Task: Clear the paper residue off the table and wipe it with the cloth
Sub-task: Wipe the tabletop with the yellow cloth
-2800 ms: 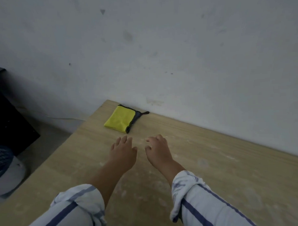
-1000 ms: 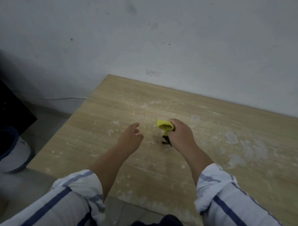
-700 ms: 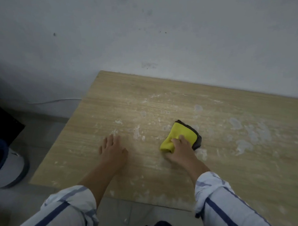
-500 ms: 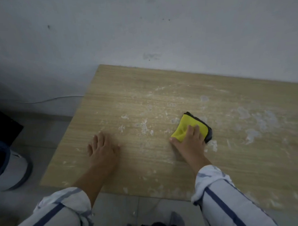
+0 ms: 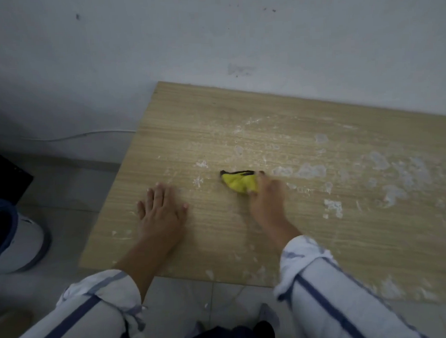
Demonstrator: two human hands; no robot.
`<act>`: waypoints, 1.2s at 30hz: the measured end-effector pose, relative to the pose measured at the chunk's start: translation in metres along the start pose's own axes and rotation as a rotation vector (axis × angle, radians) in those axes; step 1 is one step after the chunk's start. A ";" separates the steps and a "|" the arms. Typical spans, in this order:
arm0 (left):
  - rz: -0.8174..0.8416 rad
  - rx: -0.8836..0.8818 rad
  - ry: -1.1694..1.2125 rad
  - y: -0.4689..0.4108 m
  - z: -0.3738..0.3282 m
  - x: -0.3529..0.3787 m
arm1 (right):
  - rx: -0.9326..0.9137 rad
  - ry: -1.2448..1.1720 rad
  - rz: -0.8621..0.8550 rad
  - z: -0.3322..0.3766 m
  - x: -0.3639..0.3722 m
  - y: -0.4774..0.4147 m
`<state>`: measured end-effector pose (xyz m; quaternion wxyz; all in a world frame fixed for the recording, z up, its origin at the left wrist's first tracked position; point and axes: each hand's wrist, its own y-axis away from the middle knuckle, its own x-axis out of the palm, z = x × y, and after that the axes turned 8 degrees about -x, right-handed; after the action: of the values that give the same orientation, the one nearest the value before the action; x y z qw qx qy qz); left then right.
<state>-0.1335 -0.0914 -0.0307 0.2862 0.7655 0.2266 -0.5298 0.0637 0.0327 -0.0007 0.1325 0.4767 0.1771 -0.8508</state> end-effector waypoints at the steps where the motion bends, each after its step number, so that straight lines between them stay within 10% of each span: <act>1: -0.013 -0.013 0.001 -0.005 0.006 -0.003 | 0.061 0.050 -0.053 -0.015 -0.011 -0.011; 12: -0.045 -0.056 -0.029 -0.019 0.030 -0.008 | -0.127 0.016 0.377 0.069 0.062 0.013; 18: -0.001 -0.029 -0.041 -0.024 0.022 -0.009 | 0.107 0.040 -0.089 0.005 0.005 -0.041; 23: -0.001 -0.010 -0.032 -0.045 -0.010 0.000 | 0.450 0.132 0.067 -0.056 -0.011 -0.058; 29: -0.011 -0.003 -0.033 -0.074 -0.046 0.003 | -0.129 -0.211 0.222 0.030 0.057 -0.055; 36: -0.015 -0.021 -0.055 -0.111 -0.063 0.002 | 0.369 0.096 -0.064 -0.089 -0.022 -0.126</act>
<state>-0.1626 0.0329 -0.0371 0.2966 0.7459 0.2301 -0.5503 0.0936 0.1856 -0.0030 0.0071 0.5270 0.0391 -0.8489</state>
